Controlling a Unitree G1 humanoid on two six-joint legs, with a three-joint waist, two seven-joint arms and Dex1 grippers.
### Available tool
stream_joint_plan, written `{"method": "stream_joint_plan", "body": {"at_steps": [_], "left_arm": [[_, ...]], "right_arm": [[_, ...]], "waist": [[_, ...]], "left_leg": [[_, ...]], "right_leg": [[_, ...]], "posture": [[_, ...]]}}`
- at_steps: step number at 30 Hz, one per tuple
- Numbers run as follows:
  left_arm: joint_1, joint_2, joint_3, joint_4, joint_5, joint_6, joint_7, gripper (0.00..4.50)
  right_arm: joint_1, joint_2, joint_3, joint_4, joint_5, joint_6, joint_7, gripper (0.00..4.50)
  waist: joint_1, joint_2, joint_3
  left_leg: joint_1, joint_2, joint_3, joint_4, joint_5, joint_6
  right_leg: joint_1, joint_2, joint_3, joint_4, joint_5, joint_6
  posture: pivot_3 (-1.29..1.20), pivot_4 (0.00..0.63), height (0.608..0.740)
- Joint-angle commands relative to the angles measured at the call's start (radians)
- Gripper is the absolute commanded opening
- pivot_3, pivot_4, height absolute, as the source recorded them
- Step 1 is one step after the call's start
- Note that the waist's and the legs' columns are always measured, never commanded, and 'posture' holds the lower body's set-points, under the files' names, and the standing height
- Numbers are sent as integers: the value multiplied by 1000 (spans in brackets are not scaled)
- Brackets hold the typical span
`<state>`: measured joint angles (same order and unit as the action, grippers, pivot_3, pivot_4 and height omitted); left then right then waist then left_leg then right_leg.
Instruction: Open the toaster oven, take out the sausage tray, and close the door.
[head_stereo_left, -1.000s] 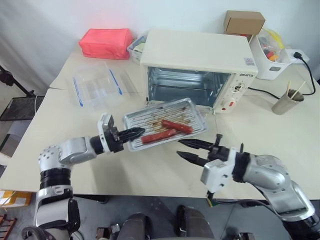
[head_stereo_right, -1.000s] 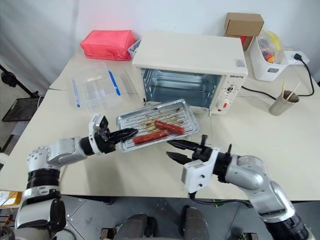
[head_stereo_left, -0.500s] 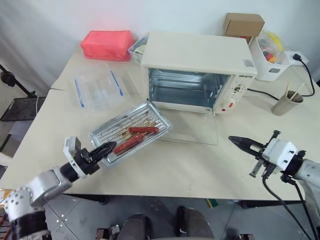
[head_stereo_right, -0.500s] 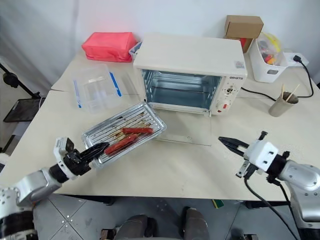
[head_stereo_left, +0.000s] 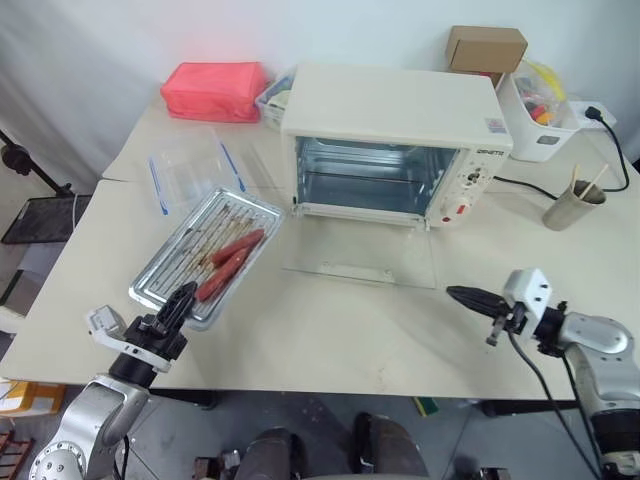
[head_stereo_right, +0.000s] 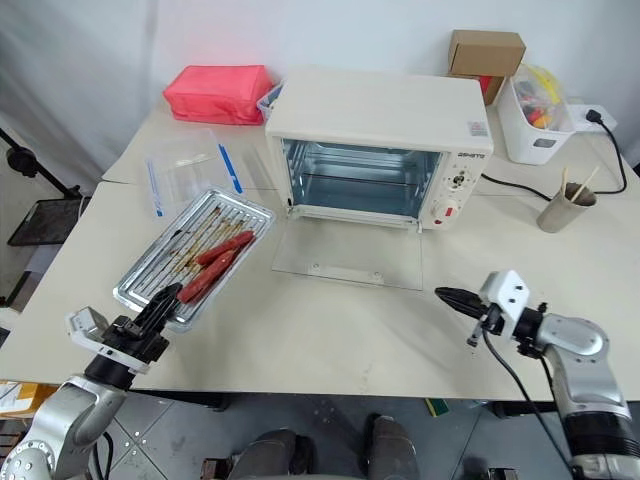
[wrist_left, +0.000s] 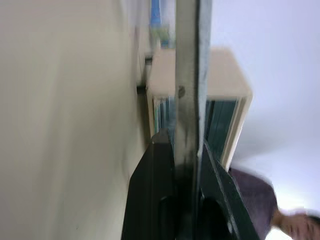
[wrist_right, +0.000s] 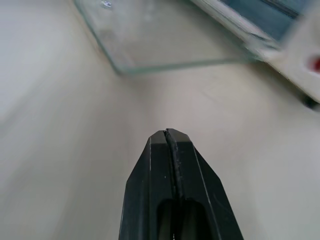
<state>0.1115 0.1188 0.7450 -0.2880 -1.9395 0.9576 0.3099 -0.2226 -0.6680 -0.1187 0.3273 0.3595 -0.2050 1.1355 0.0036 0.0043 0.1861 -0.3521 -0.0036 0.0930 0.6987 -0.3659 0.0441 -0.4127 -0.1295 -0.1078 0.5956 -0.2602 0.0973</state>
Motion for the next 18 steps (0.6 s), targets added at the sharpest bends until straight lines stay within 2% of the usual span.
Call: {"method": "stream_joint_plan", "body": {"at_steps": [1,7,18], "left_arm": [[14,-9,12,-70,-33,-47,14,0],[36,-7,-4,-104,-33,-74,13,0],[41,71,-53,-56,-33,-2,-45,0]], "right_arm": [[-41,35,-3,17,52,-16,65,16],[-103,83,-39,-15,121,51,68,16],[-181,81,-203,-240,345,281,-92,16]], "waist": [[2,0,0],[-3,0,0],[-3,1,0]], "left_leg": [[0,0,0,0,0,0],[0,0,0,0,0,0],[-1,0,-1,-1,-2,-2]], "right_leg": [[1,0,0,-1,0,0],[0,0,0,-1,0,0],[-1,-1,0,-2,0,0]], "posture": [[0,150,740],[0,150,740],[0,150,740]]}}
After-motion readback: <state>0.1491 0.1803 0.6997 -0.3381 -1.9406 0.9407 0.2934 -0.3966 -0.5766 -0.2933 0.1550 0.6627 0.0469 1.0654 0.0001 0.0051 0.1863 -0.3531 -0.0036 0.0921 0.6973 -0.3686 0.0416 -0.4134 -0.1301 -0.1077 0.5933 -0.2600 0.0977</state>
